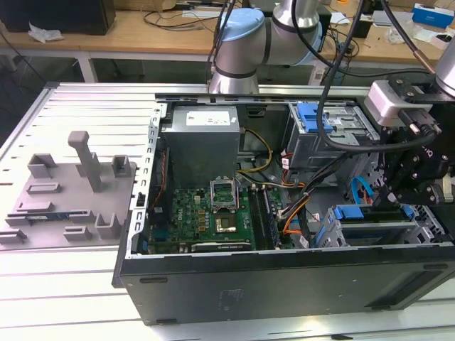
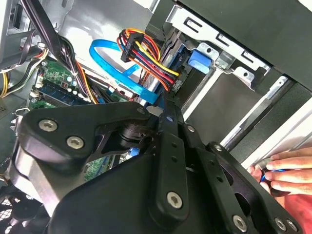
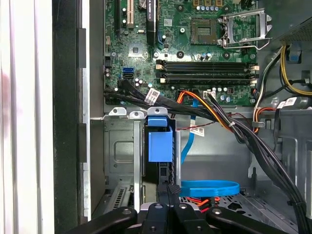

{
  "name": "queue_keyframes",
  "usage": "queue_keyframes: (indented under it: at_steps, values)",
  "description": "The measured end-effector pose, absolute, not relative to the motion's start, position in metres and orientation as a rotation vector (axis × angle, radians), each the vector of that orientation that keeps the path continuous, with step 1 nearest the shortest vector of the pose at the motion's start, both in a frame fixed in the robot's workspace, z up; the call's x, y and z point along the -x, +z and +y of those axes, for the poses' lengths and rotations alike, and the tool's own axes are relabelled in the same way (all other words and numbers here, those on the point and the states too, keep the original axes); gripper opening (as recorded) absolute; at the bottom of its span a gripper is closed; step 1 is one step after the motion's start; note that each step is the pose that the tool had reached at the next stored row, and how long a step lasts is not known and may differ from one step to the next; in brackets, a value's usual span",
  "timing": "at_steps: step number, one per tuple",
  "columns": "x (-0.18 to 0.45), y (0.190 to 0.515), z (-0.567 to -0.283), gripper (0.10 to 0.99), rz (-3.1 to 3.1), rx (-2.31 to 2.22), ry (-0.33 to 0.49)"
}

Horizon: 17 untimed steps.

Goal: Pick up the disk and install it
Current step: 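Insert the second disk wire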

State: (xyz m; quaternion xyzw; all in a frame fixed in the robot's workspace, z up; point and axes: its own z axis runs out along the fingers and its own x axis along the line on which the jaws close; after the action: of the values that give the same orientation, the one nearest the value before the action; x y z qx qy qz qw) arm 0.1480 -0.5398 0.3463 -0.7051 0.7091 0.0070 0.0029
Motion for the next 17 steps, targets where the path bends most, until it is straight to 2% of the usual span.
queue_keyframes:
  at_steps: [4, 13, 17]
  values:
    - [-0.148, 0.350, -0.540, 0.106, 2.223, 2.211, 0.022]
    - [-0.148, 0.386, -0.540, 0.106, 2.223, 2.211, 0.022]
    - [-0.148, 0.387, -0.540, 0.106, 2.223, 2.211, 0.022]
